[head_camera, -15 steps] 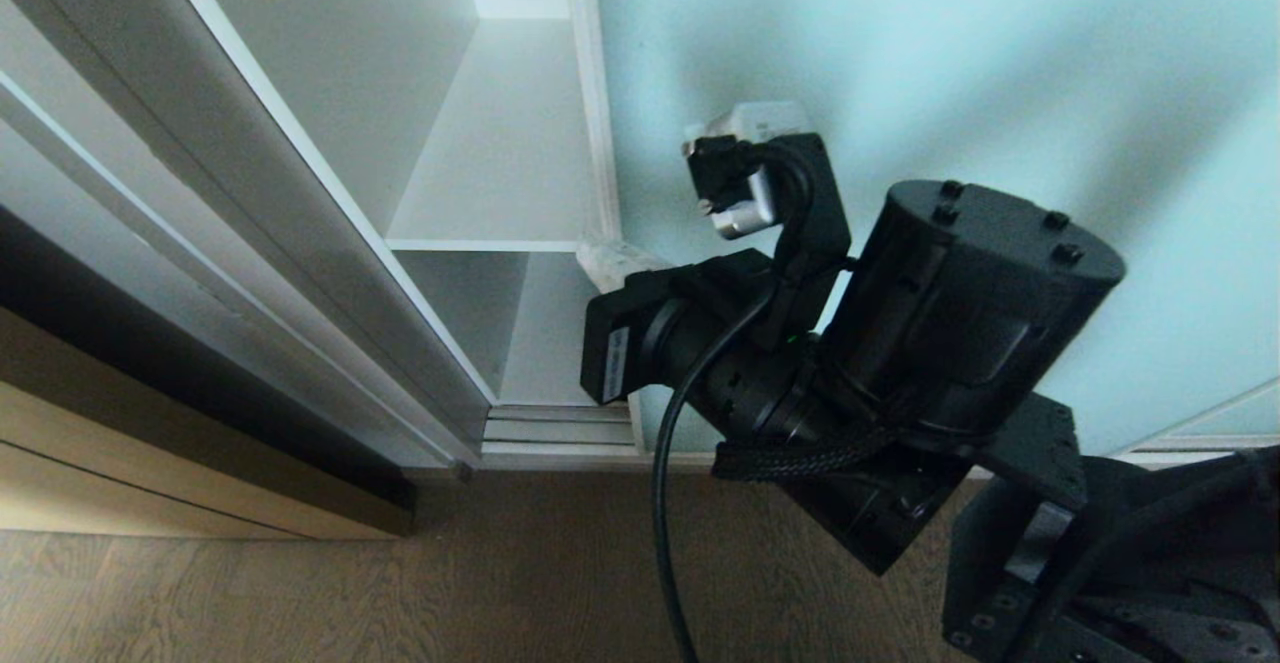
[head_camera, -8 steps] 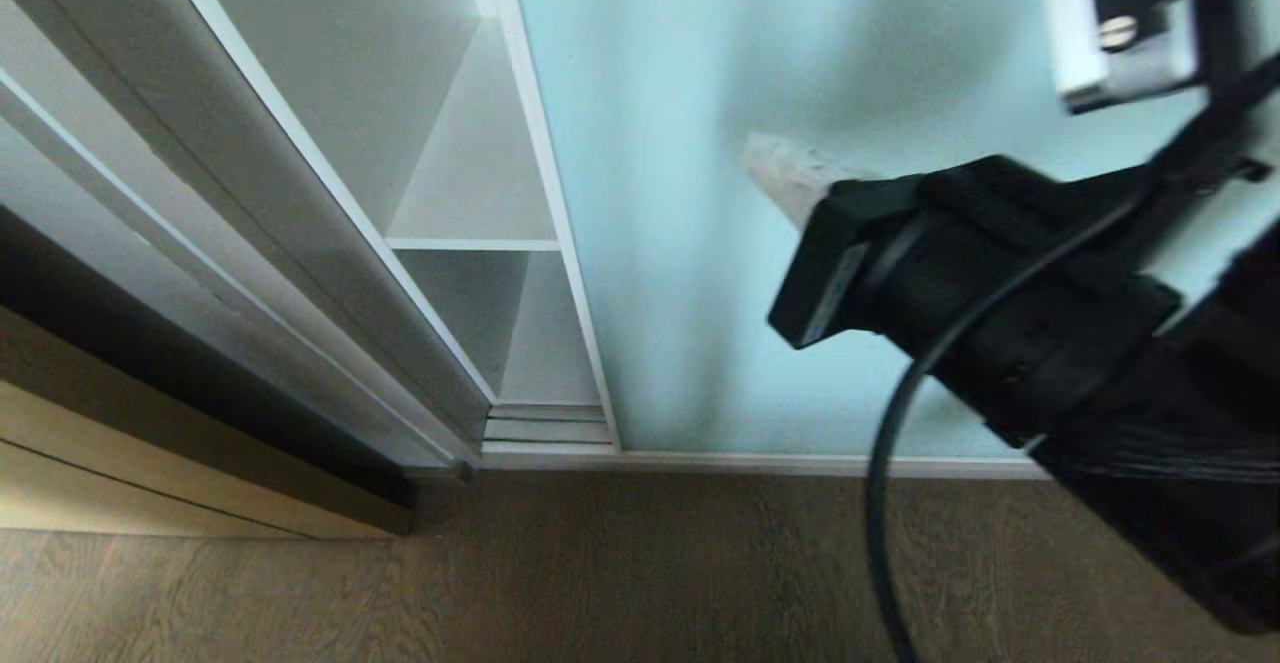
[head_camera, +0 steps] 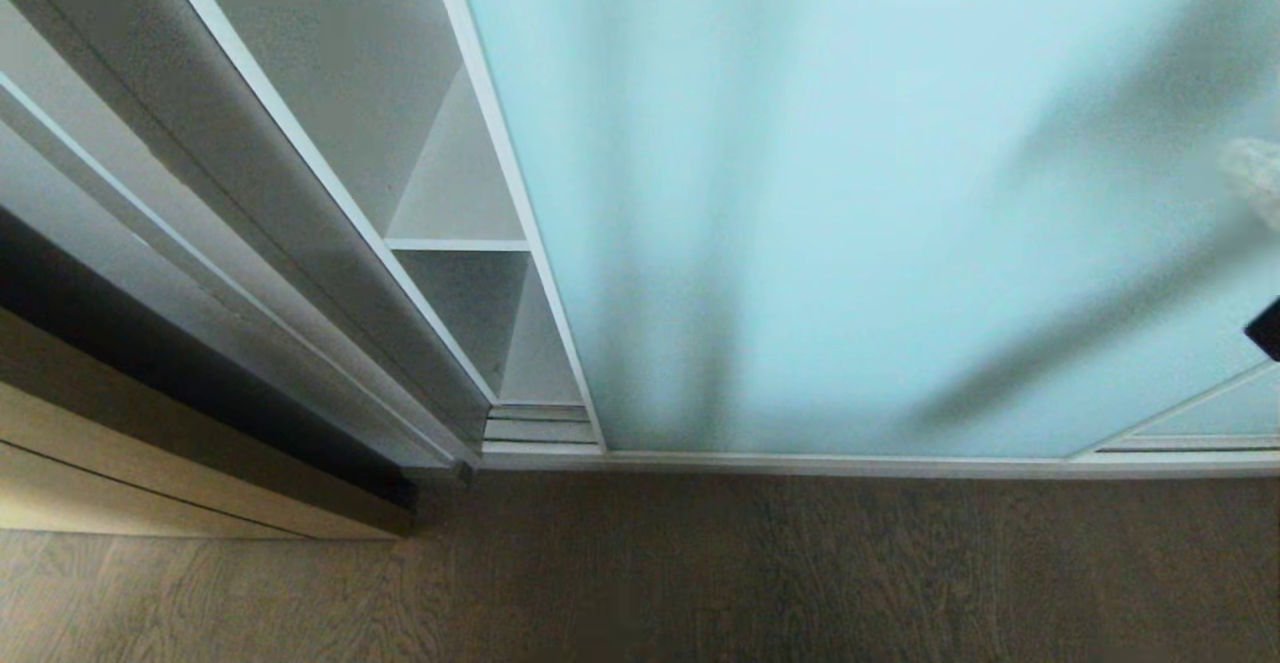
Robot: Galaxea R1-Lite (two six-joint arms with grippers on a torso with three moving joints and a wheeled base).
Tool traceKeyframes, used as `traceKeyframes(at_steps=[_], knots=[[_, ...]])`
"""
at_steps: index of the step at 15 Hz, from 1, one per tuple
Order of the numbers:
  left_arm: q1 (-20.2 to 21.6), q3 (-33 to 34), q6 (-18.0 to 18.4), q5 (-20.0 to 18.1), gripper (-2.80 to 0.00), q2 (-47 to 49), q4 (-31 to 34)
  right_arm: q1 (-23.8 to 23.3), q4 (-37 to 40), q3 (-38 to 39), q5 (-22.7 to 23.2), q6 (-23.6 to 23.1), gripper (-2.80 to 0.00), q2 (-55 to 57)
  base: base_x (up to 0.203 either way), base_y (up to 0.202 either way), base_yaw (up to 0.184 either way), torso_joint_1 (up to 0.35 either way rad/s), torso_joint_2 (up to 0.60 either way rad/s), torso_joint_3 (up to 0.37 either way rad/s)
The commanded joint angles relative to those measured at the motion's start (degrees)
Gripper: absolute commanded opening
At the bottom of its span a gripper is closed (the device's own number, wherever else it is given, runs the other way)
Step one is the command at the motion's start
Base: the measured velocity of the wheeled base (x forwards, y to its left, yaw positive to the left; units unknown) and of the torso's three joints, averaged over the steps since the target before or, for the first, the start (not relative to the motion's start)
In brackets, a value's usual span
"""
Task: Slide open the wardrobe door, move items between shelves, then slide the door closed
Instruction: Close the door
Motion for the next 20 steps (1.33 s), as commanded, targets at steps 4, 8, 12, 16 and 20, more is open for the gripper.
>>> traceKeyframes(at_steps=[4,8,12,16,20], knots=[[0.0,0.1,0.0,0.0,-2.80,0.1,0.0,-19.0,11.4,10.3,2.7,5.0,-2.80,-22.9,0.000,0.000,0.000,0.000,0.00,0.000],[0.0,0.1,0.0,0.0,-2.80,0.1,0.0,-27.9,44.6,13.7,11.0,12.6,-2.80,-42.5,0.000,0.000,0.000,0.000,0.00,0.000],[0.0,0.1,0.0,0.0,-2.80,0.1,0.0,-31.4,55.9,16.1,18.2,25.0,-2.80,-44.7,0.000,0.000,0.000,0.000,0.00,0.000],[0.1,0.1,-0.1,0.0,-2.80,0.1,0.0,-39.0,64.4,14.1,32.4,24.4,-2.80,-47.9,0.000,0.000,0.000,0.000,0.00,0.000],[0.0,0.1,-0.1,0.0,-2.80,0.1,0.0,-38.2,64.4,21.1,32.1,23.1,-2.80,-58.5,0.000,0.000,0.000,0.000,0.00,0.000]])
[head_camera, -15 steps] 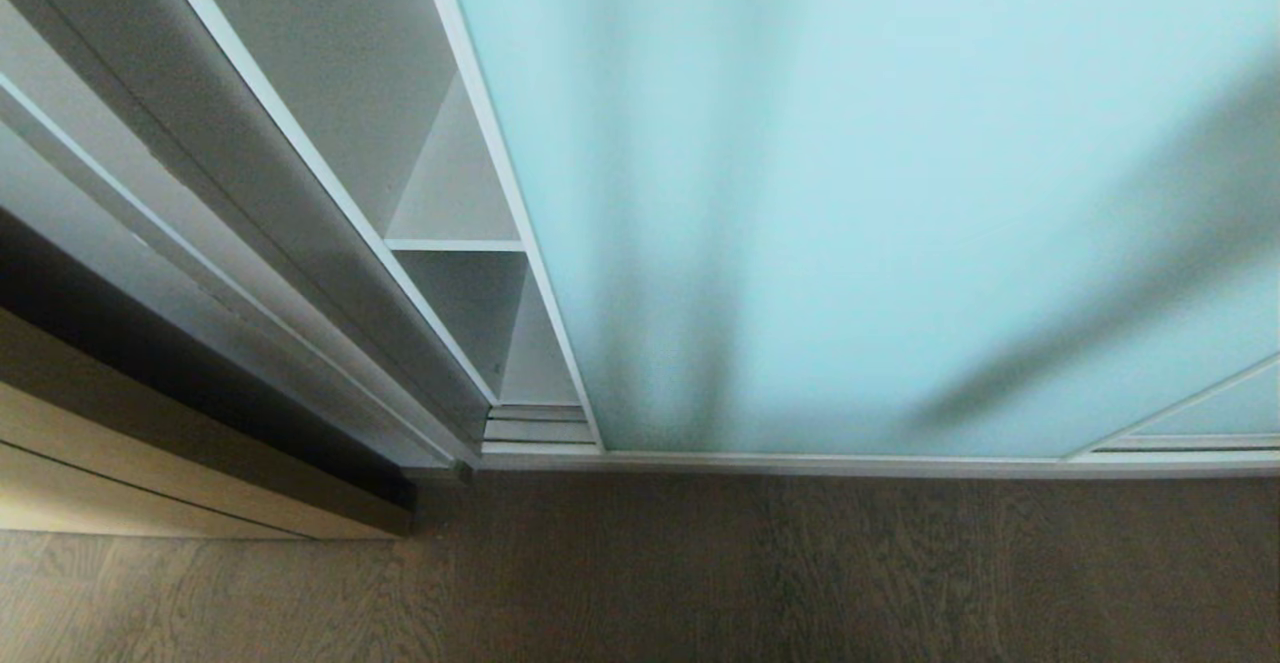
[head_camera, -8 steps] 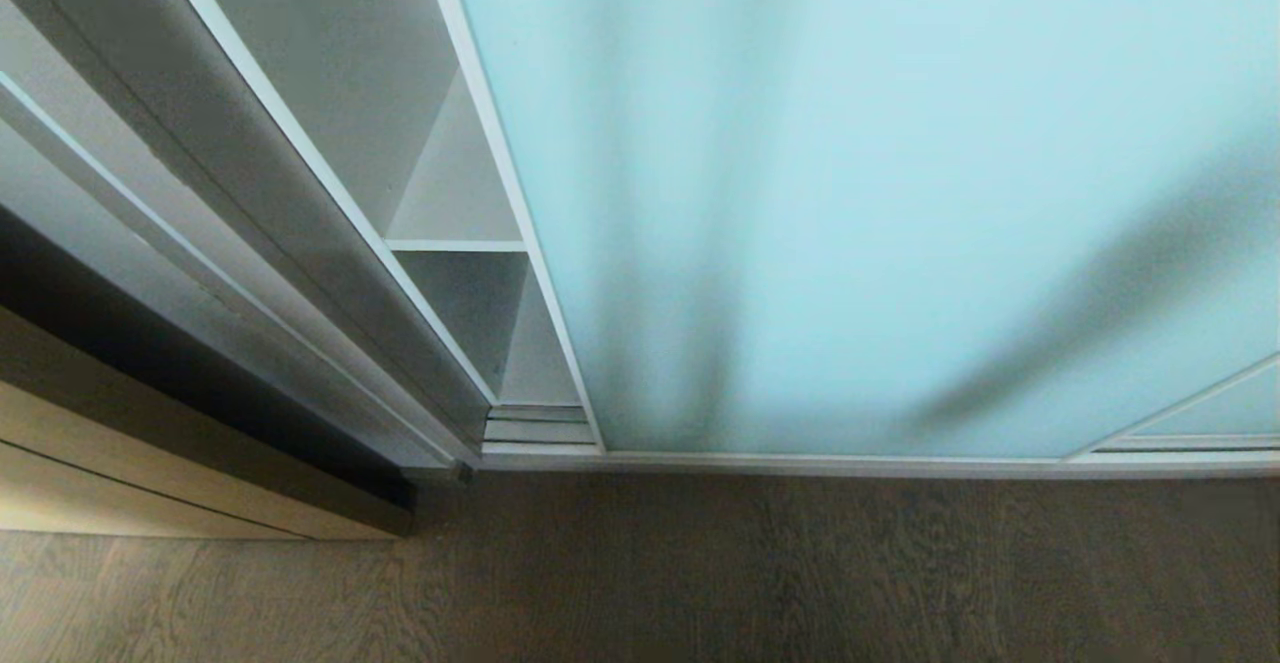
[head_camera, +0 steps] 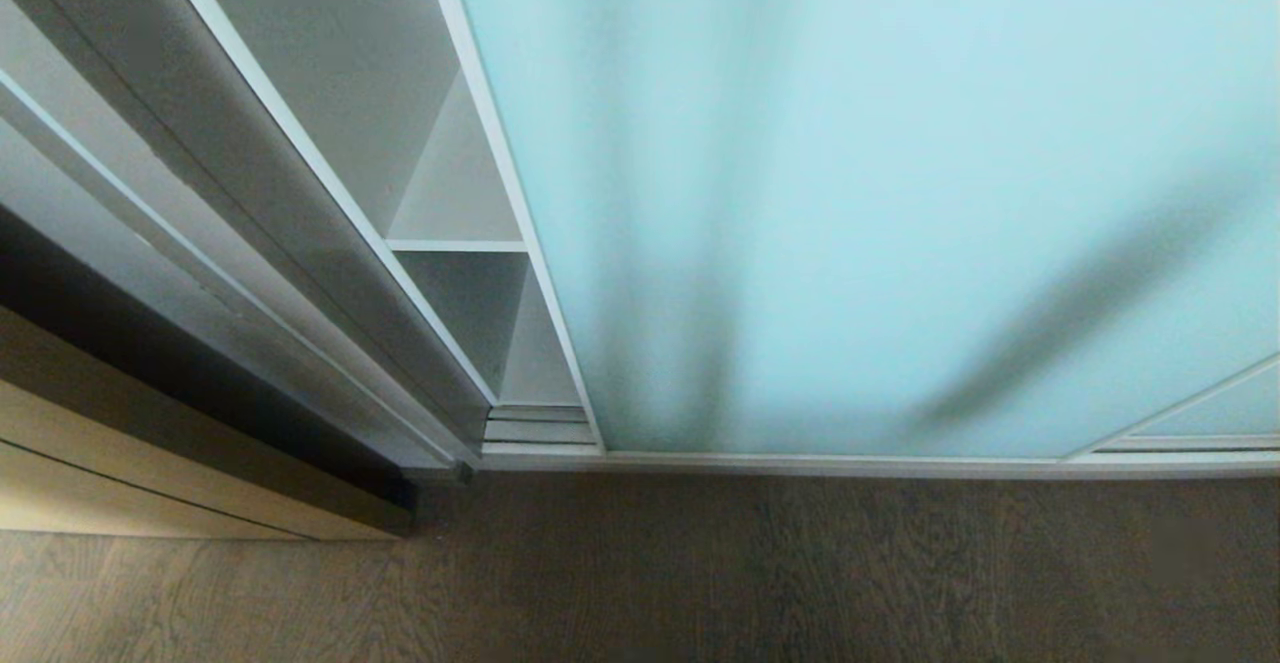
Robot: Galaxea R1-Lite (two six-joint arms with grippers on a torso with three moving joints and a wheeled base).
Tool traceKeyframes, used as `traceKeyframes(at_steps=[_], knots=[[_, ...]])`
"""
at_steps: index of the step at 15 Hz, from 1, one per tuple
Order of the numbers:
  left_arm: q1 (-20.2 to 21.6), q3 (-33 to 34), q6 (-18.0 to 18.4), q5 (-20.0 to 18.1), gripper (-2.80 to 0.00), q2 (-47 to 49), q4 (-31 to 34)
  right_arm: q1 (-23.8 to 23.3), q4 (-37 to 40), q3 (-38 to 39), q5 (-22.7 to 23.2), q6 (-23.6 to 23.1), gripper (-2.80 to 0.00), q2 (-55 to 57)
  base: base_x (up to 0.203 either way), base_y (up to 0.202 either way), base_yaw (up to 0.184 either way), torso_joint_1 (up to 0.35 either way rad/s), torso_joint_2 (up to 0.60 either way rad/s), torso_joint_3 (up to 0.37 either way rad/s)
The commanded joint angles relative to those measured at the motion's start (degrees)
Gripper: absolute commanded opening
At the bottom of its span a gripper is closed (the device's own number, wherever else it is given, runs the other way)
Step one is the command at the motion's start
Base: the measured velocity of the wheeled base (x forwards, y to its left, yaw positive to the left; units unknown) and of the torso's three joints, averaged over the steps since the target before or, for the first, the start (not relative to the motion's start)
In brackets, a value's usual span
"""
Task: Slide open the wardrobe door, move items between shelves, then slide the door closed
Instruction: Close the door
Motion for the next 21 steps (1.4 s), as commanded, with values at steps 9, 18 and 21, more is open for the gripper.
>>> traceKeyframes(at_steps=[9,18,21], knots=[[0.0,0.1,0.0,0.0,-2.80,0.1,0.0,0.8,-14.4,15.9,-4.3,-4.5,-2.80,-8.6,0.000,0.000,0.000,0.000,0.00,0.000],[0.0,0.1,0.0,0.0,-2.80,0.1,0.0,0.8,-14.4,15.8,-4.3,-4.0,-2.80,-8.6,0.000,0.000,0.000,0.000,0.00,0.000],[0.0,0.1,0.0,0.0,-2.80,0.1,0.0,0.8,-14.4,15.8,-4.3,-4.0,-2.80,-8.6,0.000,0.000,0.000,0.000,0.00,0.000]])
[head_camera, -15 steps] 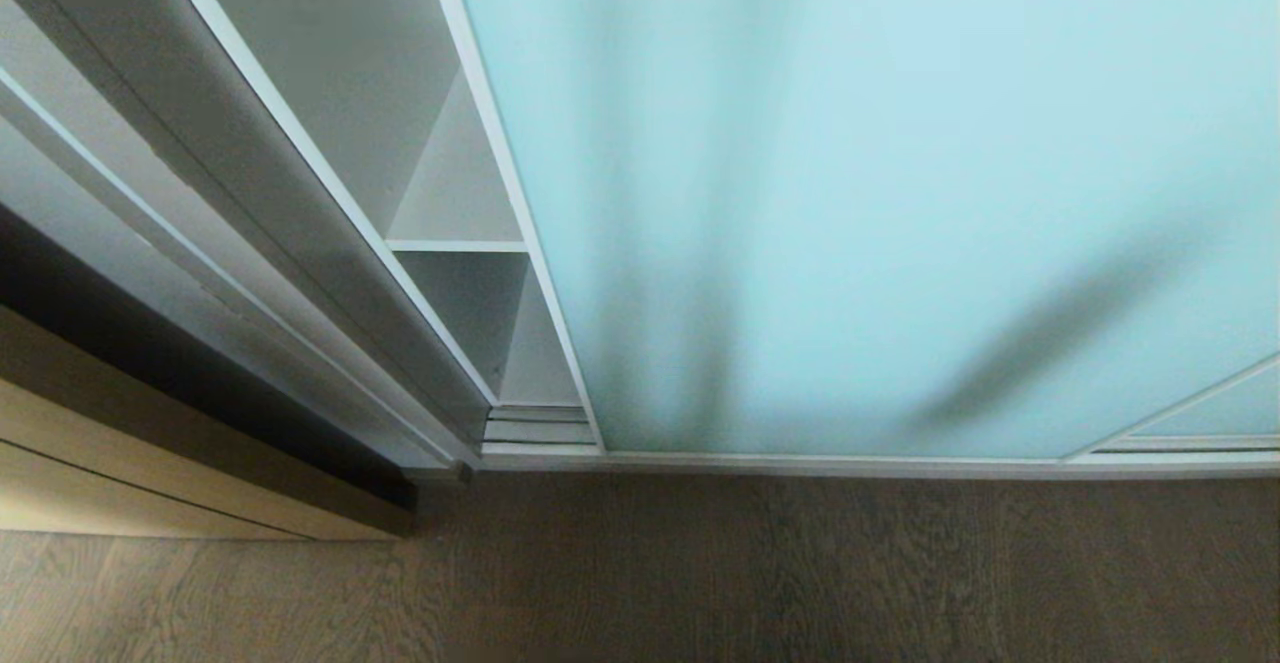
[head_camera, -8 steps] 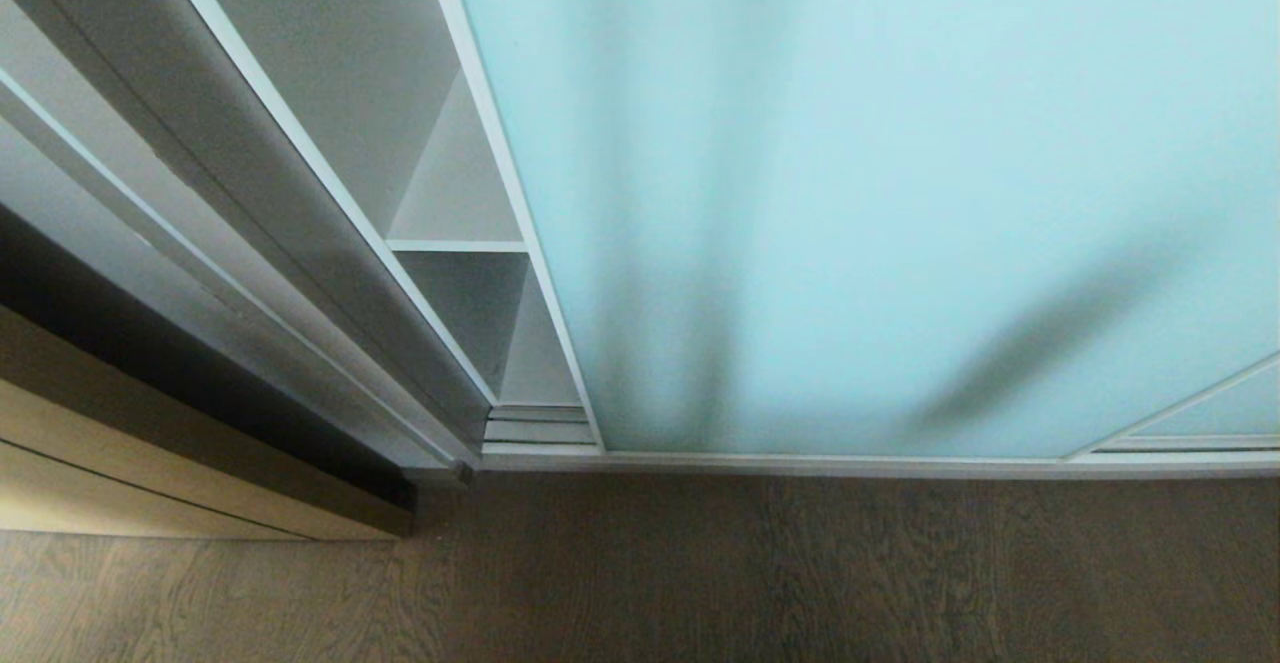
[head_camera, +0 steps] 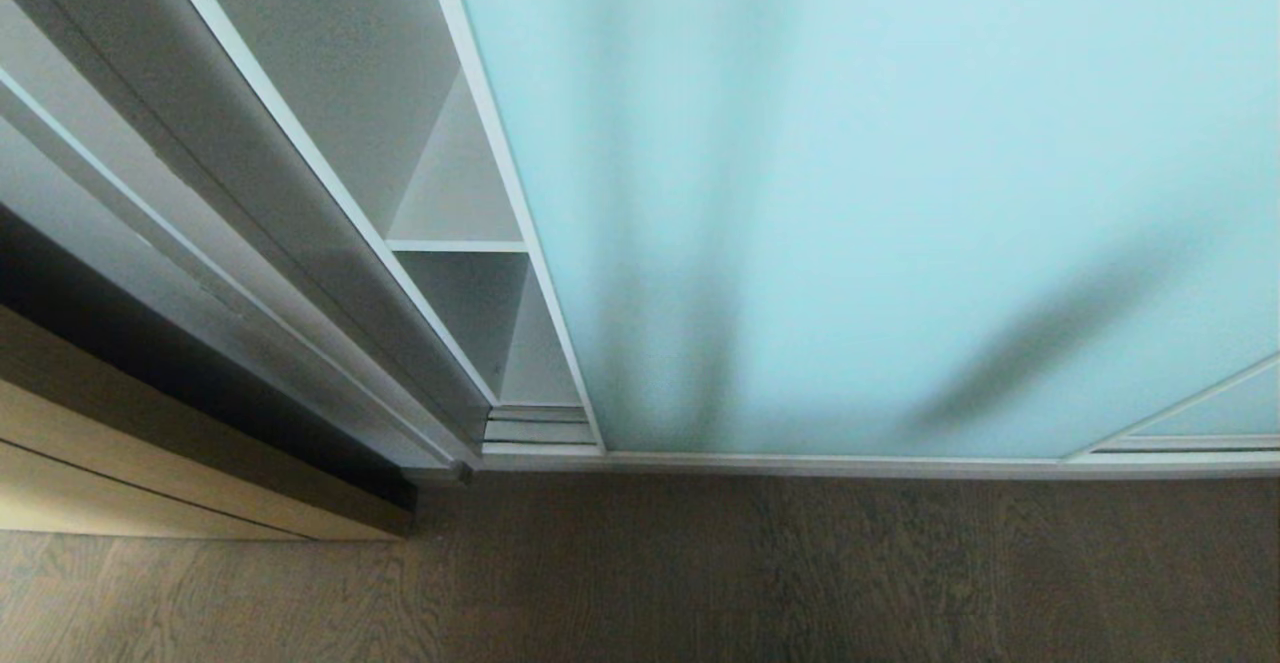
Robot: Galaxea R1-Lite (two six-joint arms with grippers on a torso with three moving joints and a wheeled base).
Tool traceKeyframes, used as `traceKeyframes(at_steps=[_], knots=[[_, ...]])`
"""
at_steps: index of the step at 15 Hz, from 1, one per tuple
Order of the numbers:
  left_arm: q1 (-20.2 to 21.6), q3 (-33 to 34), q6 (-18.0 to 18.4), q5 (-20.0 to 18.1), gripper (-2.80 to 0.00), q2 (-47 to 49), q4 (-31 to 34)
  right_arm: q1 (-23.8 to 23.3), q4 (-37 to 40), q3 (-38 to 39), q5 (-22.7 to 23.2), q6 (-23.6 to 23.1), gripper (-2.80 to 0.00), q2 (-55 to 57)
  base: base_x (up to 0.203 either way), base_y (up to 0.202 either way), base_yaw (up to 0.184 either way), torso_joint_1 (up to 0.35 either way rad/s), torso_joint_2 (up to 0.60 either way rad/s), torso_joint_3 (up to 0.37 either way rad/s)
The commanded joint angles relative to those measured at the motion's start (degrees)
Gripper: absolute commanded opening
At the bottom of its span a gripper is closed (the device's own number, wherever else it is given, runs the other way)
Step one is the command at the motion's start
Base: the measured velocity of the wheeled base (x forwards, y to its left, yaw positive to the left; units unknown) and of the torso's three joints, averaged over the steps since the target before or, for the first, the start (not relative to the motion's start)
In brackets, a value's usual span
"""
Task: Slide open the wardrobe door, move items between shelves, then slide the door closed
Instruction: Close the door
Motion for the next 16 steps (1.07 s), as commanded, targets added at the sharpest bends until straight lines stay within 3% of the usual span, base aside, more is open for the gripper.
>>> traceKeyframes(at_steps=[1,5,7,13,16], knots=[[0.0,0.1,-0.1,0.0,-2.80,0.1,-0.1,0.0,0.0,0.0,0.0,0.0,-2.80,0.1,0.000,0.000,0.000,0.000,0.00,0.000],[0.0,0.0,0.4,-0.2,-2.80,0.1,0.0,-0.1,0.0,0.0,0.0,0.0,-2.80,0.1,0.000,0.000,0.000,0.000,0.00,0.000],[0.0,-4.8,0.3,-0.4,-2.80,0.5,0.7,0.0,0.0,0.0,0.0,0.0,-2.80,0.1,0.000,0.000,0.000,0.000,0.00,0.000],[-0.1,-36.9,-2.8,1.2,-2.80,23.5,5.4,0.0,0.0,0.0,0.0,0.0,-2.80,0.1,0.000,0.000,0.000,0.000,0.00,0.000],[-0.2,-59.2,-3.7,-2.5,-2.80,38.3,7.2,0.0,0.0,0.0,-0.1,0.0,-2.80,0.1,0.000,0.000,0.000,0.000,0.00,0.000]])
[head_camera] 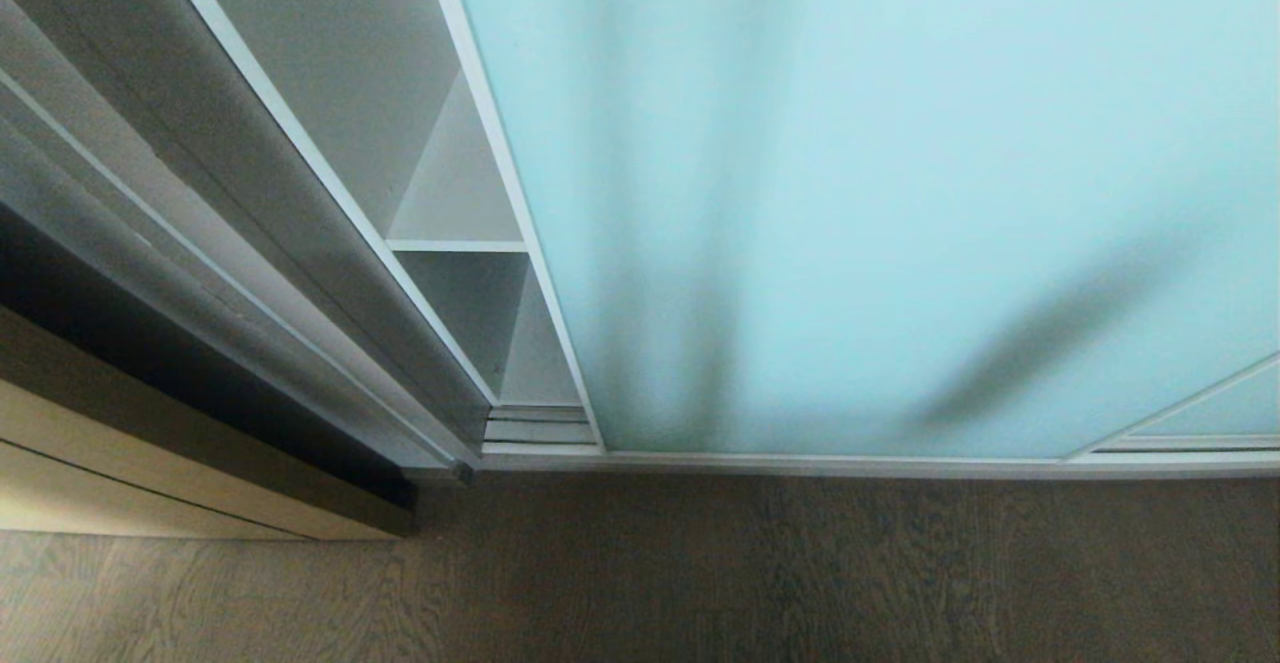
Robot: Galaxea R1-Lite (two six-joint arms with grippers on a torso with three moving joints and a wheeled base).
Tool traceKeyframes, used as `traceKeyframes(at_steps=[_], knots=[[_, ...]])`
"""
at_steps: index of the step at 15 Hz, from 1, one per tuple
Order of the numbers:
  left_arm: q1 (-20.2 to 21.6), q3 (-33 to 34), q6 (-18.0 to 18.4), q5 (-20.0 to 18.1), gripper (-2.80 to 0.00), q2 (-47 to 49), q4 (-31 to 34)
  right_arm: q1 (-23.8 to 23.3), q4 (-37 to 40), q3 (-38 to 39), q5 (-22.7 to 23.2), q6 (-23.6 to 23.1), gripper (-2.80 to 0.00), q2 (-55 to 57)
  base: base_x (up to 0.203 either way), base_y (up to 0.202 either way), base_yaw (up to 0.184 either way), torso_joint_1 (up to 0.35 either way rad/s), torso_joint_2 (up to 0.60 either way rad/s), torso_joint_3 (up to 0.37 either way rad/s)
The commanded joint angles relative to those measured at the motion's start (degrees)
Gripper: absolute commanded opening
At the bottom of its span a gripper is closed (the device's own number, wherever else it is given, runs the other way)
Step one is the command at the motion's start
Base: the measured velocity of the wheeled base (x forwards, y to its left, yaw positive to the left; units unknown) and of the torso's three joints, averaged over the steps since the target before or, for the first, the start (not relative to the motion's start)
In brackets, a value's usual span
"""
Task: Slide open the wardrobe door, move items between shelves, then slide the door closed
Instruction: Close the door
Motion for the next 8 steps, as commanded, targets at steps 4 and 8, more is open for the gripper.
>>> traceKeyframes(at_steps=[4,8], knots=[[-0.2,-27.1,-1.3,-17.5,-2.80,29.1,8.6,-0.1,0.0,0.0,0.0,0.0,-2.80,0.1,0.000,0.000,0.000,0.000,0.00,0.000],[-0.3,-41.7,-10.3,-31.0,-2.80,43.2,11.9,0.0,0.0,0.1,0.0,0.0,-2.80,0.1,0.000,0.000,0.000,0.000,0.00,0.000]])
